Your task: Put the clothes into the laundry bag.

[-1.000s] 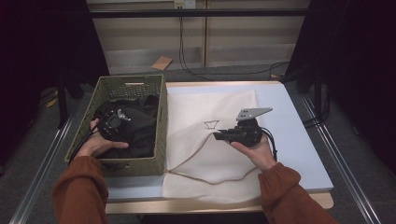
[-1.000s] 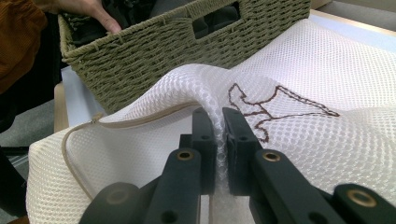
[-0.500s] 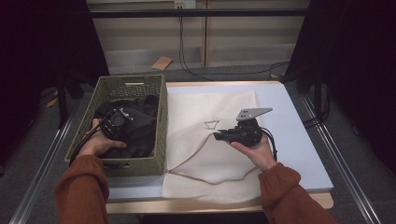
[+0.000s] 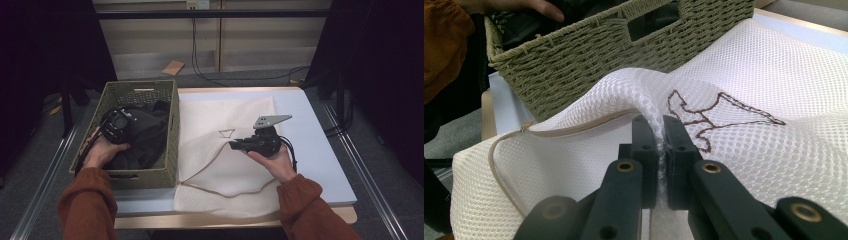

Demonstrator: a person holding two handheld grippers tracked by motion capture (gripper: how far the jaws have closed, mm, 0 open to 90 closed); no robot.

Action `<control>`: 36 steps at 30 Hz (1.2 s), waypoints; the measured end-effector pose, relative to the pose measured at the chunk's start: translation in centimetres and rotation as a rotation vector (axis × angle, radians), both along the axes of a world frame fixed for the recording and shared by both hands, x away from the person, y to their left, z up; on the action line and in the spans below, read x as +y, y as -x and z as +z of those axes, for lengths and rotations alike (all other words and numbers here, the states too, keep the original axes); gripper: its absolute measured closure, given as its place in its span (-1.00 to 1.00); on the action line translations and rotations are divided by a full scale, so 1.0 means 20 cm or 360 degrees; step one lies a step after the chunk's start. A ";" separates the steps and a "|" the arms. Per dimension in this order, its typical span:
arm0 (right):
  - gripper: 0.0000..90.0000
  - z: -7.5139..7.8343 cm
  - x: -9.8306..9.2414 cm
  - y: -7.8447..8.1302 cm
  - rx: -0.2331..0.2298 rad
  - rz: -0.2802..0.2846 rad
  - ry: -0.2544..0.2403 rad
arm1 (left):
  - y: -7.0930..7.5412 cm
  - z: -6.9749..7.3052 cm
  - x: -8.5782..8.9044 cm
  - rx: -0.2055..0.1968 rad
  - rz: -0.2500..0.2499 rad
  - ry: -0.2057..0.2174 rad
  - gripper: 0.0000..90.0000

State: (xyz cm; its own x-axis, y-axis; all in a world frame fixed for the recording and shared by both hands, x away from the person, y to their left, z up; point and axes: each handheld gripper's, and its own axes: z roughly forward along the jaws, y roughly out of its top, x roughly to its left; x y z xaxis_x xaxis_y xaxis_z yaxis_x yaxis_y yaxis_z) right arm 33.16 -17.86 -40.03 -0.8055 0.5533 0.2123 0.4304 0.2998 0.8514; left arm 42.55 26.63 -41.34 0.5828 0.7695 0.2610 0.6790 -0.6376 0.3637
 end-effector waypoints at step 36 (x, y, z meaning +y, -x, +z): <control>0.95 0.01 -0.02 0.00 -0.0038 -0.0030 -0.0007 | 0.24 0.28 0.21 -0.0716 0.0139 0.0792 0.45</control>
State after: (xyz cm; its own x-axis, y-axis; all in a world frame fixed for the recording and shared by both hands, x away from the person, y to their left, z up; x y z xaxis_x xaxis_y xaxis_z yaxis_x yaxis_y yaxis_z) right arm 33.18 -18.19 -39.75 -0.7997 0.5676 0.1957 0.4155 0.2880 0.8628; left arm 37.69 30.81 -35.75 0.4306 0.9001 0.0662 0.4342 -0.2709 0.8591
